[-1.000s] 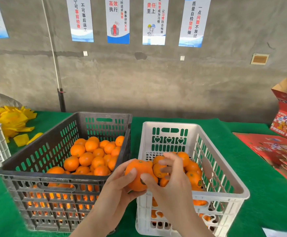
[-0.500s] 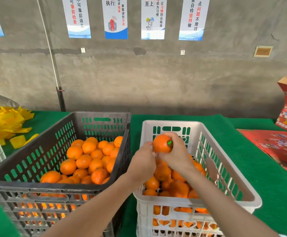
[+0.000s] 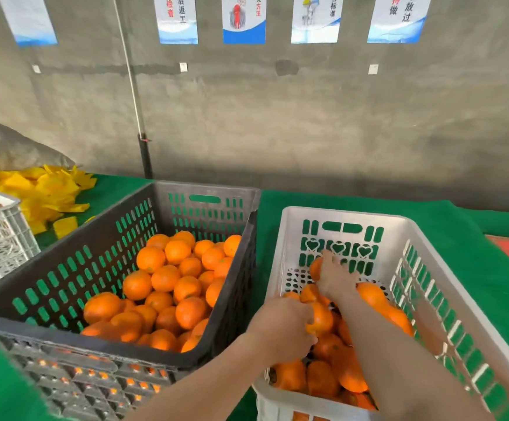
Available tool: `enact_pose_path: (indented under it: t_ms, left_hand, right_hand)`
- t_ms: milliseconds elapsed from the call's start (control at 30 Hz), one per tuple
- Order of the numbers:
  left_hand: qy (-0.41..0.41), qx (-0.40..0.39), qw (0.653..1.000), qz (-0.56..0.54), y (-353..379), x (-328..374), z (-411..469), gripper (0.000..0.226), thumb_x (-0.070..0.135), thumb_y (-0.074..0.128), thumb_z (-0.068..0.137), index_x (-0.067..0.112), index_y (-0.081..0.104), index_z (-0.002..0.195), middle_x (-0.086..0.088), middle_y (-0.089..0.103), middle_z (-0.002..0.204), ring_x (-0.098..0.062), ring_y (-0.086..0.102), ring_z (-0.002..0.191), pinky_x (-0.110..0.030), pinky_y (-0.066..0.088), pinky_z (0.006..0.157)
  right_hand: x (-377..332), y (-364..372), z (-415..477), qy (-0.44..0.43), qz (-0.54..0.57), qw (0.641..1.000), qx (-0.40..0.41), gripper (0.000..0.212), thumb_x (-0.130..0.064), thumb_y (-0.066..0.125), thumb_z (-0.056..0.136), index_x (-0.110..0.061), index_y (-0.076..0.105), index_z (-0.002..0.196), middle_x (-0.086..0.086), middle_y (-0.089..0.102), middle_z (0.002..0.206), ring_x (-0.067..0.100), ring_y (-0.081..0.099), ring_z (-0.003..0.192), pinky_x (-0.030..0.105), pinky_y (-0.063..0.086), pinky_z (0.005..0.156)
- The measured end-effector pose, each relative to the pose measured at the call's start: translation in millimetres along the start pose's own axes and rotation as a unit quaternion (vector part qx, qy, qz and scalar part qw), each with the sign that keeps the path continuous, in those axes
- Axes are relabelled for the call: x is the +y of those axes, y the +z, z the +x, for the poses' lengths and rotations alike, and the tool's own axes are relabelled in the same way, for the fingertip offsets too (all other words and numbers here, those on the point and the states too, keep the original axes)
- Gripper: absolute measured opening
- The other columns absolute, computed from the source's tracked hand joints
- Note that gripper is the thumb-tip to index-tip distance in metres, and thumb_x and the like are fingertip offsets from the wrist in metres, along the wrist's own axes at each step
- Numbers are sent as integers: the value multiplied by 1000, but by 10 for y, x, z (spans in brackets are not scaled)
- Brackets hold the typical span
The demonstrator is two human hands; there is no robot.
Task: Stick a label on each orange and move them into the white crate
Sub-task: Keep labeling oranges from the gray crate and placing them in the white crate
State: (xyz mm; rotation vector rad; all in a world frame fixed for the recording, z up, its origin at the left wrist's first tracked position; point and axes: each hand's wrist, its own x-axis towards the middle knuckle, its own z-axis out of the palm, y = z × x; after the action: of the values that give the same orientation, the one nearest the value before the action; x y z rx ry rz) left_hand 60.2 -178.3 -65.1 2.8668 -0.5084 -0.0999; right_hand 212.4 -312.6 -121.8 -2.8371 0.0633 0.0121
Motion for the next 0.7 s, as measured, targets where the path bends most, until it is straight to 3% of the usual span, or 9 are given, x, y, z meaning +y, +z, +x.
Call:
enact_pose_path:
  t_ms: [200, 333, 467, 567, 633, 700]
  left_hand:
    - [17, 21, 1000, -9, -12, -19, 13, 34, 35, 54, 92, 17, 60, 120, -5, 62, 113, -24, 56, 104, -36, 46, 87]
    - [33, 28, 999, 9, -52, 9, -28, 29, 32, 51, 93, 9, 65, 104, -8, 66, 102, -26, 61, 93, -42, 51, 84]
    - [23, 57, 996, -62, -64, 17, -57, 24, 22, 51, 93, 2, 63, 93, -15, 67, 100, -30, 61, 93, -43, 50, 83]
    - [-26, 88, 982, -165, -67, 5, -170, 29, 14, 55, 91, 2, 61, 116, -17, 64, 117, -29, 61, 106, -35, 49, 92]
    - [-15, 100, 974, -201, -120, -3, -291, 21, 7, 55, 89, -2, 65, 106, -19, 67, 109, -28, 62, 96, -25, 45, 82]
    - [-14, 100, 967, -235, -176, -1, -409, 20, 5, 54, 89, 1, 71, 100, -13, 69, 107, -25, 61, 99, -15, 35, 74]
  right_hand:
    - [-80, -28, -29, 11, -1, 999, 37, 80, -16, 55, 88, -17, 5, 151, 19, 6, 157, 41, 8, 143, 57, 8, 115]
    - [-352, -429, -339, -84, 68, 992, 66, 48, -20, 56, 89, -5, 45, 133, 17, 42, 141, 33, 38, 130, 47, 33, 108]
    - [-586, -772, -1107, -202, 175, 956, 123, 32, -16, 59, 91, -9, 58, 122, 6, 57, 126, 20, 50, 119, 32, 38, 102]
    - [-577, -890, -1838, -262, 240, 915, 190, 17, -13, 62, 88, -12, 65, 105, 2, 67, 104, 12, 59, 95, 27, 49, 86]
    - [-477, -861, -2308, -296, 302, 883, 202, 6, -14, 61, 85, -14, 66, 89, 1, 68, 84, 10, 59, 74, 22, 49, 67]
    - [-322, -670, -2699, -320, 325, 879, 137, 11, -16, 59, 85, -10, 65, 79, 4, 64, 71, 13, 56, 62, 28, 46, 54]
